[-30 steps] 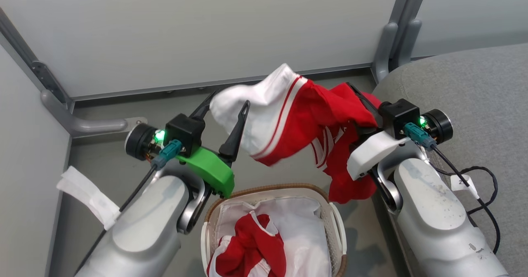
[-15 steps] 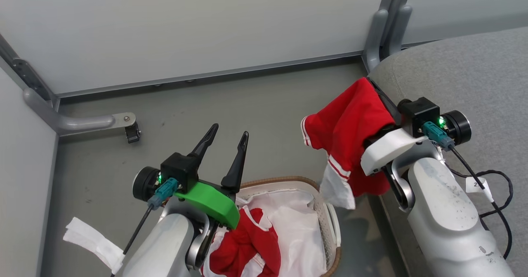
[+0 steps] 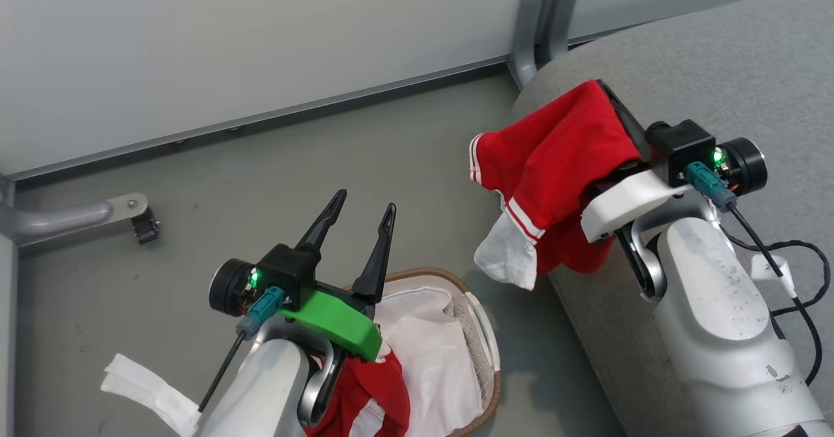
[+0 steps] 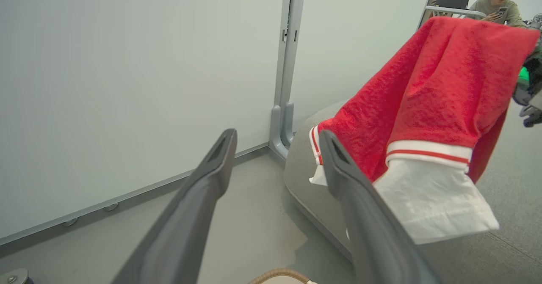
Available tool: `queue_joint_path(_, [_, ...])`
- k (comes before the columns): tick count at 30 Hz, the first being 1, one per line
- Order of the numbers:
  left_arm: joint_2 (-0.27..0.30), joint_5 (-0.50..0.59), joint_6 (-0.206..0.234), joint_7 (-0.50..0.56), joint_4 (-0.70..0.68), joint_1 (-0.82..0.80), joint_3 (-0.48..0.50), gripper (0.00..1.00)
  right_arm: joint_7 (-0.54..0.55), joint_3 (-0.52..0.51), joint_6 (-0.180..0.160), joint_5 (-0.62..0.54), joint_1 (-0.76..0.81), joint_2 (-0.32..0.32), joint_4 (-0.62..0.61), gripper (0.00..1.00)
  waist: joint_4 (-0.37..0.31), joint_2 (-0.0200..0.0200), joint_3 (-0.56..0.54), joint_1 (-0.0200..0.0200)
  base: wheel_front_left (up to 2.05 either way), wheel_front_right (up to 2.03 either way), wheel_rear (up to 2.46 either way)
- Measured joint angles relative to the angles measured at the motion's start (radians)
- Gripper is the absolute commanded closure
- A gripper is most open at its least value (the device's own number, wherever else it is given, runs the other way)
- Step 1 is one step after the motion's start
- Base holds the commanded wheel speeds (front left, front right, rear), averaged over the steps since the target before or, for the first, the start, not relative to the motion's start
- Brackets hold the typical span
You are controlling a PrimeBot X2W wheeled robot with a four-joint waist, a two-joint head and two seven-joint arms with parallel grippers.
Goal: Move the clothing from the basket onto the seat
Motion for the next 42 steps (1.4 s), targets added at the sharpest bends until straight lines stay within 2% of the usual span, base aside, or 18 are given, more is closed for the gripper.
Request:
queue_joint_path(12, [-0.007,0.042,-0.017,0.000,-0.005,-0.009,-0.012,0.00,0.000,-0.131,0.000,-0.052,-0.008,-0.002,-0.024,1.00,-0.204,0.0000,0.045,0.0000,0.00,0.00,0.00])
queue_joint_path(17, [-0.003,0.046,-0.019,0.000,0.004,-0.019,-0.030,0.00,0.000,-0.147,0.000,-0.049,-0.006,-0.002,-0.028,1.00,-0.291,0.0000,0.071,0.0000,0.00,0.00,0.00])
queue_joint_path(23, [0.001,0.052,-0.021,0.000,0.006,-0.032,-0.048,0.00,0.000,-0.157,0.000,-0.047,0.002,-0.002,-0.029,1.00,-0.351,0.0000,0.111,0.0000,0.00,0.00,0.00])
queue_joint_path(27, [0.007,0.052,-0.022,0.000,0.005,-0.044,-0.076,0.00,0.000,-0.168,0.000,-0.062,0.000,-0.001,-0.019,1.00,-0.355,0.0000,0.148,0.0000,0.00,0.00,0.00])
queue_joint_path(33, [0.012,0.043,-0.022,0.000,-0.008,-0.072,-0.110,0.00,0.000,-0.174,0.000,-0.126,-0.078,-0.013,0.004,1.00,-0.311,0.0000,0.184,0.0000,0.00,0.00,0.00])
queue_joint_path(39, [0.020,0.040,-0.023,0.000,-0.026,-0.119,-0.147,0.00,0.000,-0.208,0.000,-0.154,-0.276,-0.089,0.025,1.00,-0.249,0.0000,0.234,0.0000,0.00,0.00,0.00])
queue_joint_path(42, [0.018,0.044,-0.023,0.000,-0.042,-0.161,-0.164,0.00,0.000,-0.240,0.000,-0.155,-0.386,-0.155,0.056,1.00,-0.210,0.0001,0.264,0.0000,0.00,0.00,0.00])
